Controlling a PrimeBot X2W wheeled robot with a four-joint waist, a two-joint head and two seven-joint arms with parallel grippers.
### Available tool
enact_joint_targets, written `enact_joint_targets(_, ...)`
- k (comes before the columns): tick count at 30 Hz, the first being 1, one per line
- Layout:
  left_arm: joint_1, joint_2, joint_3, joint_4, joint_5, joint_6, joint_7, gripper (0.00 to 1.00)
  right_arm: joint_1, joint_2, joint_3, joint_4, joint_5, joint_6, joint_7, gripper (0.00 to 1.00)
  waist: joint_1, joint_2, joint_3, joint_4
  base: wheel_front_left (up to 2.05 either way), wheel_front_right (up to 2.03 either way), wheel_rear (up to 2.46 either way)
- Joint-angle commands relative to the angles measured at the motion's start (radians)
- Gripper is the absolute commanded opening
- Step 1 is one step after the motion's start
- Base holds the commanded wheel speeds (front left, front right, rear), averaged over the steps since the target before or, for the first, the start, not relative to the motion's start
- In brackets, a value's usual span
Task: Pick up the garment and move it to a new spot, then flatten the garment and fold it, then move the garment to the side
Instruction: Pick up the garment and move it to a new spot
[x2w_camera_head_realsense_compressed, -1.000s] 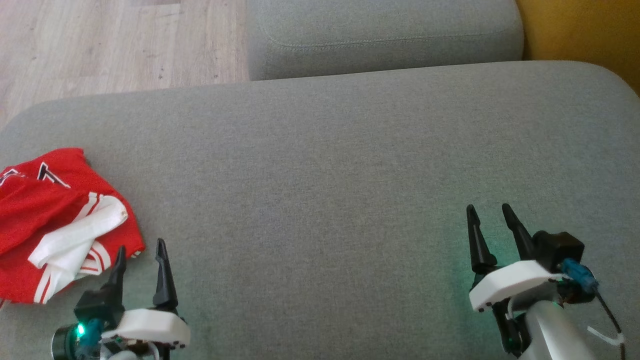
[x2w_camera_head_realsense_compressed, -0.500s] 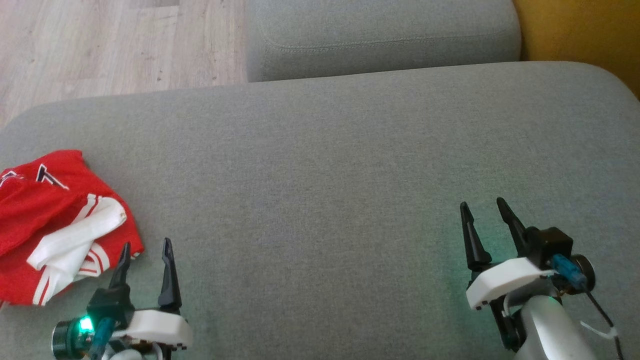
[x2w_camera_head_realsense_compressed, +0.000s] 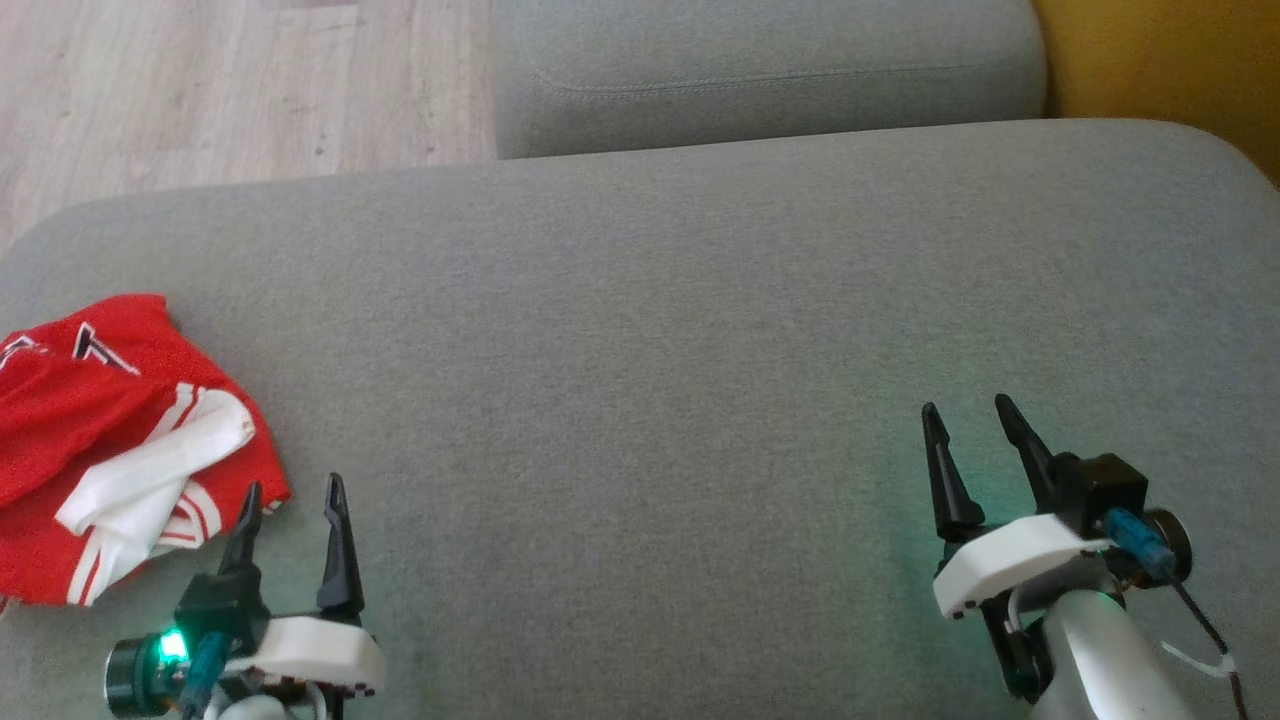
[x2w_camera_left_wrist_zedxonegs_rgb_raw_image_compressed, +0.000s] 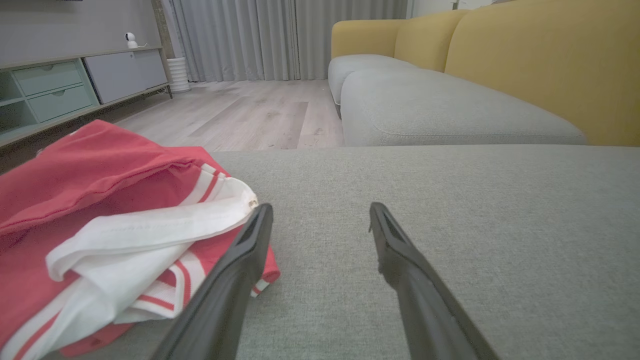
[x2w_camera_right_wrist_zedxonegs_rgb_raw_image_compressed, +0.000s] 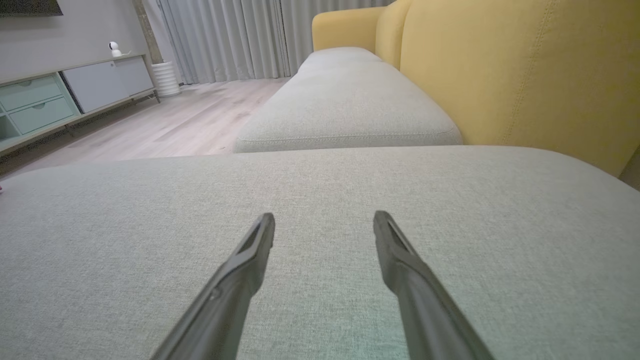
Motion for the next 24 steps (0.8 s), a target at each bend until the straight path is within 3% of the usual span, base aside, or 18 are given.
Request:
enact_joint_targets(1, -0.049, 0.007, 0.030, -0.027, 0.001, 0.002, -0.011, 1.00, -0.048, -0.005, 0.024, -0.031, 0.001, -0.001, -0.014, 1.00, 0.0000, 0.0000, 0.004, 0.007, 0.00, 0.00, 0.00)
enact_joint_targets(8, -0.063, 0.006, 0.033, -0.023, 0.001, 0.006, -0.011, 1.00, -0.045, -0.005, 0.026, -0.038, 0.001, -0.001, -0.014, 1.00, 0.0000, 0.0000, 0.028, 0.105, 0.00, 0.00, 0.00)
enact_joint_targets(24, -0.031, 0.007, 0.059, -0.015, -0.009, 0.008, -0.011, 1.00, -0.055, -0.005, 0.088, -0.034, 0.038, -0.001, -0.014, 1.00, 0.0000, 0.0000, 0.042, 0.453, 0.00, 0.00, 0.00)
